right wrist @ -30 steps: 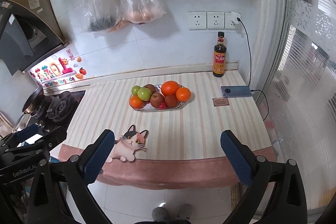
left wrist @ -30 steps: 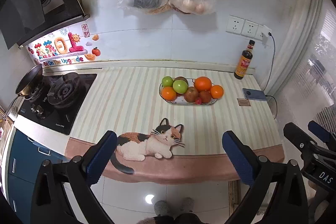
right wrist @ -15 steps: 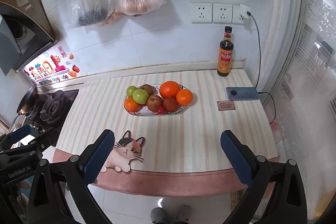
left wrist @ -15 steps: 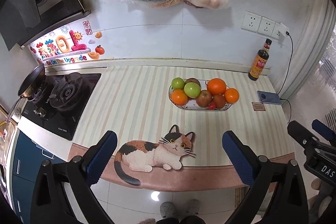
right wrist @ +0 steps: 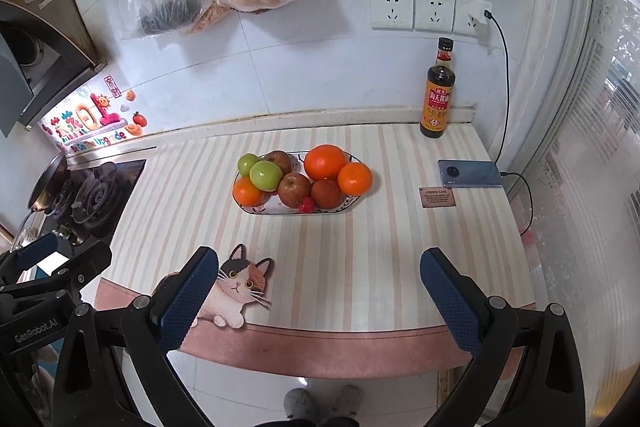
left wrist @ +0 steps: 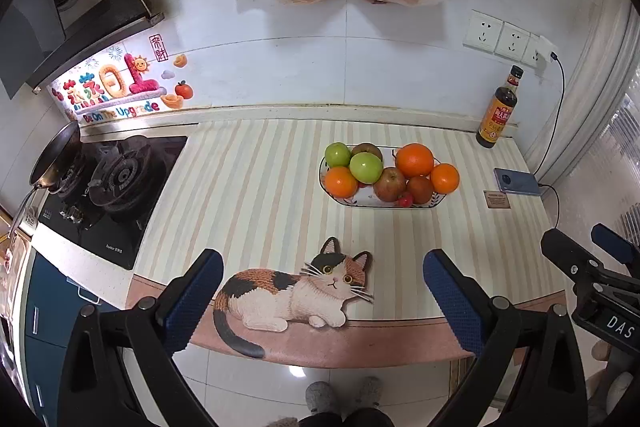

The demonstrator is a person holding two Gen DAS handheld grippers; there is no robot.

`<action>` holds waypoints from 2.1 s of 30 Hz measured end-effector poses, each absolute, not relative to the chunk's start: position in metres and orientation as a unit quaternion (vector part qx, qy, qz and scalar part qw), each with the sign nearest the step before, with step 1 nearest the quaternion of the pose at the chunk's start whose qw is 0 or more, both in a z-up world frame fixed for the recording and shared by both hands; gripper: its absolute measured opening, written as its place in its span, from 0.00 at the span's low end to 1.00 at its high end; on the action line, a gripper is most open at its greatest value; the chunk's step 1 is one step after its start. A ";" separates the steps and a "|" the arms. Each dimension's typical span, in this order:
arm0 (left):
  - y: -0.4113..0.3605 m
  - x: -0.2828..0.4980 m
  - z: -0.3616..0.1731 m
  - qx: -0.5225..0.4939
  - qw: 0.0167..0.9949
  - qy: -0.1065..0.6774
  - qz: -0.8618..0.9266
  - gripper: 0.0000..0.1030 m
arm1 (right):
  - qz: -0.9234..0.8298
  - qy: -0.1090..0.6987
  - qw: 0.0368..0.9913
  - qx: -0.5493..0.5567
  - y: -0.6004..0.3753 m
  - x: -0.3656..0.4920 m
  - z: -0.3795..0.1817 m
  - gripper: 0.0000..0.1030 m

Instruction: Organize fruits

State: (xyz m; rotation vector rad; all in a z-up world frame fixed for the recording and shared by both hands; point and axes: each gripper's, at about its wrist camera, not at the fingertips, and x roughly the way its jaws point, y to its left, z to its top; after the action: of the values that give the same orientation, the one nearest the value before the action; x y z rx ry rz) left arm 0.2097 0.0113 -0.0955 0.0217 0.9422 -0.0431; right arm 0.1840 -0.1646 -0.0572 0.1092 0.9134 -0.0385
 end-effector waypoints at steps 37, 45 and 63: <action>0.008 0.220 -0.101 0.007 0.890 0.455 -0.021 1.00 | -0.021 0.442 0.896 0.028 -0.162 0.192 -0.058 1.00; 0.011 0.220 -0.101 0.009 0.890 0.455 -0.017 1.00 | -0.025 0.441 0.897 0.020 -0.164 0.195 -0.058 1.00; 0.018 0.220 -0.103 0.011 0.890 0.455 -0.014 1.00 | -0.024 0.443 0.896 0.019 -0.164 0.199 -0.057 1.00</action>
State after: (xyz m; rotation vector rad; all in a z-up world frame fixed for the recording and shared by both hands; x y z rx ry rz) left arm 0.2203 0.0178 -0.1025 0.0225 0.9457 -0.0288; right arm 0.1989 -0.1642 -0.0573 0.0386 0.9170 -0.0487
